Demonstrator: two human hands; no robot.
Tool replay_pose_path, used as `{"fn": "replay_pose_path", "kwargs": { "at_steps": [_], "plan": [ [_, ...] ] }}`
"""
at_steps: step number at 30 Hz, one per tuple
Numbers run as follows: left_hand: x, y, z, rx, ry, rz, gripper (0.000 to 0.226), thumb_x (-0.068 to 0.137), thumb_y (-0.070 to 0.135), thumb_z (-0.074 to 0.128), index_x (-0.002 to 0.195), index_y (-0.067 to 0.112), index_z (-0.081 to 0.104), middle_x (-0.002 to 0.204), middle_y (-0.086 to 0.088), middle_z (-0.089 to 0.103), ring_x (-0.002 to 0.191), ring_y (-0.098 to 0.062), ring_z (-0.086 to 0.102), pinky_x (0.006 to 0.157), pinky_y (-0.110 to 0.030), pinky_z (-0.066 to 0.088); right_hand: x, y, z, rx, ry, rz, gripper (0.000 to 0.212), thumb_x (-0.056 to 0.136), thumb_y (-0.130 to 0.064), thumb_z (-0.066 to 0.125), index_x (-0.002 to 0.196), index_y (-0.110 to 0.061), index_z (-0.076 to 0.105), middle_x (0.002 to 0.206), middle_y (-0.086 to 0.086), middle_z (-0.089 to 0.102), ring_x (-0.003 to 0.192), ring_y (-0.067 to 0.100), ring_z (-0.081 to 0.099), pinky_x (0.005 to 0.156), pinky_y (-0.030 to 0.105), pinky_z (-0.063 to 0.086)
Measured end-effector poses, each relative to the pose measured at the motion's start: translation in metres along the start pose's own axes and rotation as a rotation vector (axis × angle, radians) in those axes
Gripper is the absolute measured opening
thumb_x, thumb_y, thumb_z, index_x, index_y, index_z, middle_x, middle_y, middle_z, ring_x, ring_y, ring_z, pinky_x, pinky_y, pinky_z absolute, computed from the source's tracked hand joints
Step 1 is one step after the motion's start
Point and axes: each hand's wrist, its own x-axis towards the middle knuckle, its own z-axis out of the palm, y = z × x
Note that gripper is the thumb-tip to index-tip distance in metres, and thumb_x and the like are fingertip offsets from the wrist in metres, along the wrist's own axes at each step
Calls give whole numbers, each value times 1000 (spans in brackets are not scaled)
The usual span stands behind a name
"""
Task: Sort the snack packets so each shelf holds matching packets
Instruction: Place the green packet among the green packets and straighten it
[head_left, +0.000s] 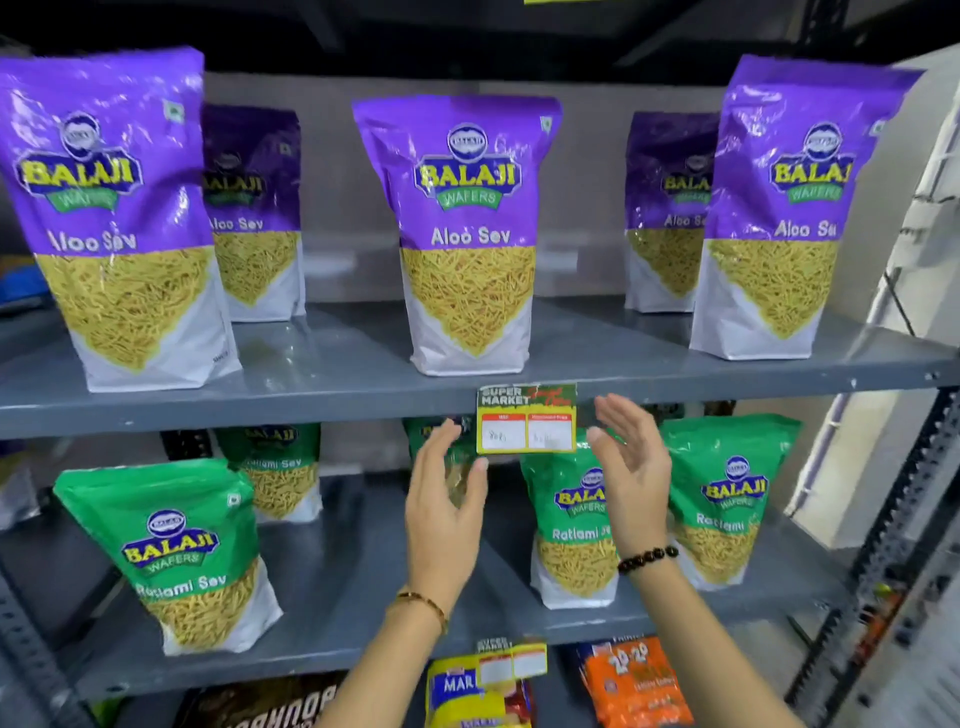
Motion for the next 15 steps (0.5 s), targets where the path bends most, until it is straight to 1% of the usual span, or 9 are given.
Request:
{"fn": "replay_pose_path", "kwargs": {
  "at_steps": [1,3,4,6,8,10,12,15],
  "plan": [
    [-10,-8,7,-7,-37,-62,38,87,20,57,124,17,50,128,8,51,122,-6,45,102,-11,32,-9,12,-6,-13,32,46,30,83,-3,59,110,-15,55,116,8,62,108,13,59,94,19,47],
    [-27,-29,22,-3,-128,-200,41,86,22,58,126,15,50,131,1,54,122,-13,48,101,-18,35,-23,40,-17,-45,103,174,29,83,-1,57,110,-10,55,115,11,61,107,20,58,95,25,46],
    [-34,-40,30,8,-181,-269,44,86,23,58,128,14,48,134,-4,53,125,-17,47,101,-20,34,-29,54,-23,-69,132,248,29,83,0,57,112,-7,54,115,12,60,109,24,57,96,29,45],
    [-45,-62,45,28,-304,-404,51,87,25,58,133,11,42,141,-9,47,131,-22,42,103,-23,32,-35,81,-38,-147,161,408,34,84,-1,56,117,-2,50,122,16,56,118,29,52,95,31,41],
    [-53,-80,59,58,-424,-519,58,87,26,58,138,9,35,148,-10,39,136,-25,37,109,-30,31,-35,106,-52,-254,128,565,43,85,-4,55,126,-3,44,131,17,51,123,30,48,95,32,39],
    [-56,-93,72,110,-511,-582,63,86,24,59,140,6,31,150,-13,35,137,-27,35,112,-37,32,-31,128,-65,-348,62,674,53,85,-2,54,134,-3,36,136,18,47,126,32,45,103,38,38],
    [-57,-103,83,130,-570,-639,69,84,23,62,141,5,28,151,-15,32,138,-28,33,112,-39,31,-25,143,-74,-410,1,735,63,83,-2,55,140,-4,27,143,19,42,129,35,42,108,46,35],
    [-56,-114,99,128,-645,-718,76,83,24,63,144,5,21,153,-16,27,139,-30,30,113,-41,30,-15,153,-83,-441,-87,800,74,81,-2,58,144,-6,18,149,17,33,135,34,35,110,47,33]
  ]
}}
